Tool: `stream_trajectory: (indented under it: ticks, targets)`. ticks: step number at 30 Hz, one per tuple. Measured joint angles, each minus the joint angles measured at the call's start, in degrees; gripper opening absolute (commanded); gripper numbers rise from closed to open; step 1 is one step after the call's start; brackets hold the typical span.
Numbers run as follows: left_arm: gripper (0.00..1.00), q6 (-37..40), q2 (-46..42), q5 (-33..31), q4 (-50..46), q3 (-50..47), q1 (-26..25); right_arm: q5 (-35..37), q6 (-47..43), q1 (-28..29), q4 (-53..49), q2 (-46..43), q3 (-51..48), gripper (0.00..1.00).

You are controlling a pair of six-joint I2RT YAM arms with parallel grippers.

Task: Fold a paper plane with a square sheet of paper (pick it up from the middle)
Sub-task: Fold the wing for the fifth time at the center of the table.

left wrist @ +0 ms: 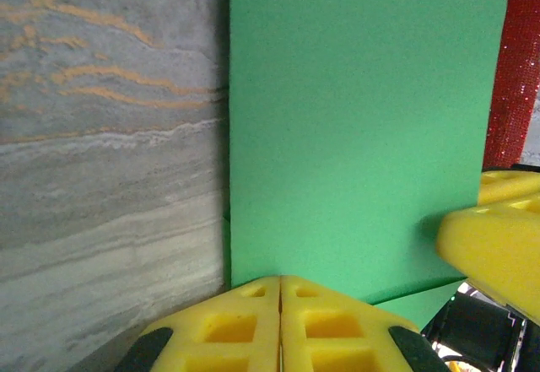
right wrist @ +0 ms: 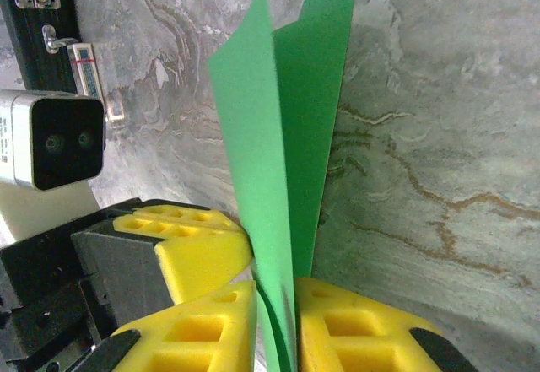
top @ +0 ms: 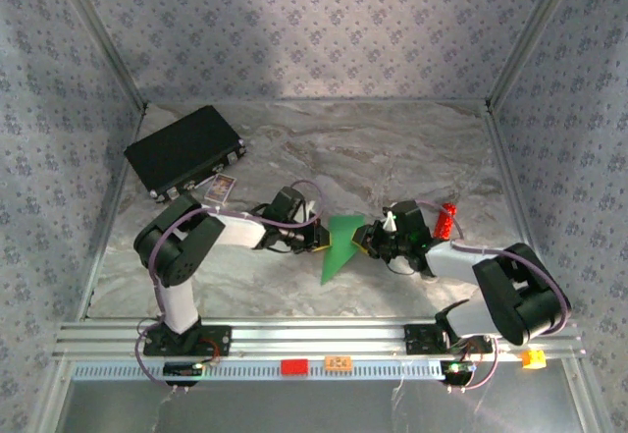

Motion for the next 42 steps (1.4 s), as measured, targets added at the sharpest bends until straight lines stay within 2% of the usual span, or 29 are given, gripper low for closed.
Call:
stream_trajectory:
  ticks: [15, 22, 26, 32, 37, 42]
  targets:
    - [0.06, 0.0, 1.1, 0.2, 0.0, 0.5, 0.0, -4.4, -7.4, -2.7, -2.6, 3.7, 3.6, 0.23]
    - [0.07, 0.0, 1.1, 0.2, 0.1, 0.5, 0.0, -5.0, -8.9, -3.3, -3.7, 5.4, 4.0, 0.12]
    - [0.14, 0.3, 0.0, -0.5, 0.0, 0.3, 0.0, -5.2, -8.0, -3.3, -3.6, 5.5, 4.0, 0.06]
    - [0.25, 3.5, -5.6, -4.3, -2.1, -0.2, -1.7, -3.0, -2.7, -2.9, -3.0, 3.8, 3.6, 0.05]
    - [0.35, 9.5, -9.4, -10.0, -8.0, 0.2, -5.7, 0.1, 3.3, -2.1, -0.5, 0.7, 1.3, 0.04]
    - [0.40, 17.5, -10.1, -17.0, -15.7, 2.8, -12.2, 1.8, 7.3, -1.2, 0.5, 0.3, 0.5, 0.04]
